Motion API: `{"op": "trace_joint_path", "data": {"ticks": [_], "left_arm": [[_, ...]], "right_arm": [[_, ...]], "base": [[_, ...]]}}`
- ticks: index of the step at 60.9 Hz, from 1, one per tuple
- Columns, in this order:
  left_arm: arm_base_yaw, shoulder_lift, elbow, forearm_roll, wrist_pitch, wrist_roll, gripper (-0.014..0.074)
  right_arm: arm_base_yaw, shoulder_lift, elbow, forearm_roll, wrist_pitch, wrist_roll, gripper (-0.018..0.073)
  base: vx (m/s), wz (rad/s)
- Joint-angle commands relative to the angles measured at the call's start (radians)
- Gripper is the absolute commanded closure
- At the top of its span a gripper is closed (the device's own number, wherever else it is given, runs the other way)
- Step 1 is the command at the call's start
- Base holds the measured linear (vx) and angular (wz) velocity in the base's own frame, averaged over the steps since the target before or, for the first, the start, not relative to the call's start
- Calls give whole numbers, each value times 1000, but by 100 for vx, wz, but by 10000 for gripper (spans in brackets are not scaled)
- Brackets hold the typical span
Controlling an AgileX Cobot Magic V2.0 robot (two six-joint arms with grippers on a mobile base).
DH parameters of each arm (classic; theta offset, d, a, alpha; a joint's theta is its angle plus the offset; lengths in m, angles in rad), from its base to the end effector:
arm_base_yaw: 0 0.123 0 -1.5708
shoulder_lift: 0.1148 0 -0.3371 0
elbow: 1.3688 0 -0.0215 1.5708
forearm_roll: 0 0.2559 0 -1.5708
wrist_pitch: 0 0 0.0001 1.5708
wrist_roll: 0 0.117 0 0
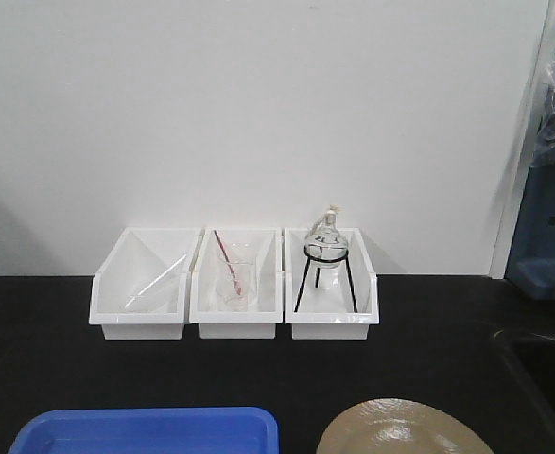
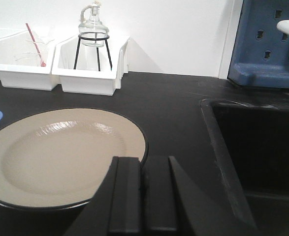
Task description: Place disk in tray to left cabinet
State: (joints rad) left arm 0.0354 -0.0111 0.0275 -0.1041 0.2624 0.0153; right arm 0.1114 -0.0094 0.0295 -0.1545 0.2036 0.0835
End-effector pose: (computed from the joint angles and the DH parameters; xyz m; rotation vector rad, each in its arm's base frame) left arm 0.0334 -0.0020 0.1752 -0.0866 1.7592 -0.0600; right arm 0.0347 0.0002 0.1813 -0.1295 1.7000 0.0059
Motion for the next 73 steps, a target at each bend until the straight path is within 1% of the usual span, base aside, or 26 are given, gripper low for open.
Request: {"op": "trace_joint_path", "data": {"ticks": [1,19,46,54,61,65,73], "left_arm": [[-3,-6,13,-3,-82,-4,603],[-3,-6,13,-4,-83,-4,603],[-3,-6,13,-4,-138,-6,603],[-3,-6,11,-4,-215,-6,603],[-3,-6,11,-4,-320,-7,603],[-3,-6,11,-4,-382,-8,603],[-3,-6,6,-4,-502,-8,603]], "right_arm": [[-2,-9,21,-11,-81,0,568],[-2,-9,21,-11,-81,0,568],[-2,-9,21,-12,-81,0,568],[-2,-9,21,-19,-116,-7,568],[-2,-9,21,-19,-154,-7,568],[-2,-9,21,-19,-194,-7,568],[-2,-9,3,-17,-327,9,568]], "base": [[0,0],[0,0],[0,0],[0,0],[0,0],[0,0],[0,0]]}}
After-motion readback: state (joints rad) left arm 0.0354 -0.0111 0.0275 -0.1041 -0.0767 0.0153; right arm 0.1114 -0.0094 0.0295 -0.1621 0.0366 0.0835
